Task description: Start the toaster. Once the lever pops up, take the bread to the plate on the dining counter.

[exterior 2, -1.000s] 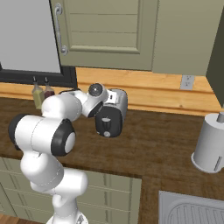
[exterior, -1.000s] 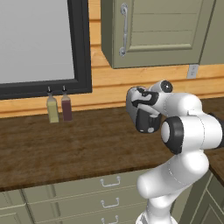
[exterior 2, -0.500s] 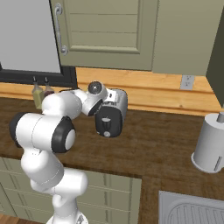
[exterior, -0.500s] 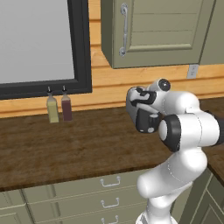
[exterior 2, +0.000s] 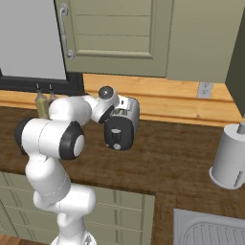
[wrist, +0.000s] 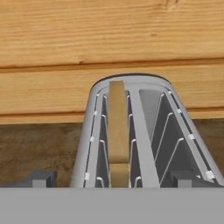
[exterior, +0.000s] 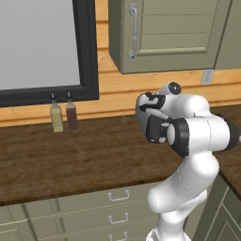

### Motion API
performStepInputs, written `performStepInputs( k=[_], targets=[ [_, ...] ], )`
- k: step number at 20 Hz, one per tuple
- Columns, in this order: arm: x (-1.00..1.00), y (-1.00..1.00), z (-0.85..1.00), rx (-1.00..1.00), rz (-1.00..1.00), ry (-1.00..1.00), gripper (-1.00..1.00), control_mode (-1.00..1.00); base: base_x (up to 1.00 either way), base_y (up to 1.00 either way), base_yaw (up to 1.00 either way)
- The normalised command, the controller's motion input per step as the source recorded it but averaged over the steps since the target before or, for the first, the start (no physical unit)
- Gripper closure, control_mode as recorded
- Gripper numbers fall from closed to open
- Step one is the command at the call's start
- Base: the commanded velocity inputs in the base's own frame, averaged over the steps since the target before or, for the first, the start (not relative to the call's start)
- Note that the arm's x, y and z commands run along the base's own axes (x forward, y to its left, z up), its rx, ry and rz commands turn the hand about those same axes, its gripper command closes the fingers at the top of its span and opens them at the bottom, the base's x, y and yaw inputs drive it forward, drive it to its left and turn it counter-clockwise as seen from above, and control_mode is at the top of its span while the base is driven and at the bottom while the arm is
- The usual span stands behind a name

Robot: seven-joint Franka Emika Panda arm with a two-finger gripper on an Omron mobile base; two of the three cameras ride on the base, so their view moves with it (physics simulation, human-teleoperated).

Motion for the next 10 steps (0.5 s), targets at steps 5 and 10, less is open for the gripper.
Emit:
performStepInputs(
  k=[5,10],
  targets=[
    [0.18,-0.04,0.0,0.0,0.0,0.07,-1.0,-1.0,0.0,0.0,0.0],
    [0.09,-0.02,0.0,0.0,0.0,0.06,-1.0,-1.0,0.0,0.0,0.0]
  ],
)
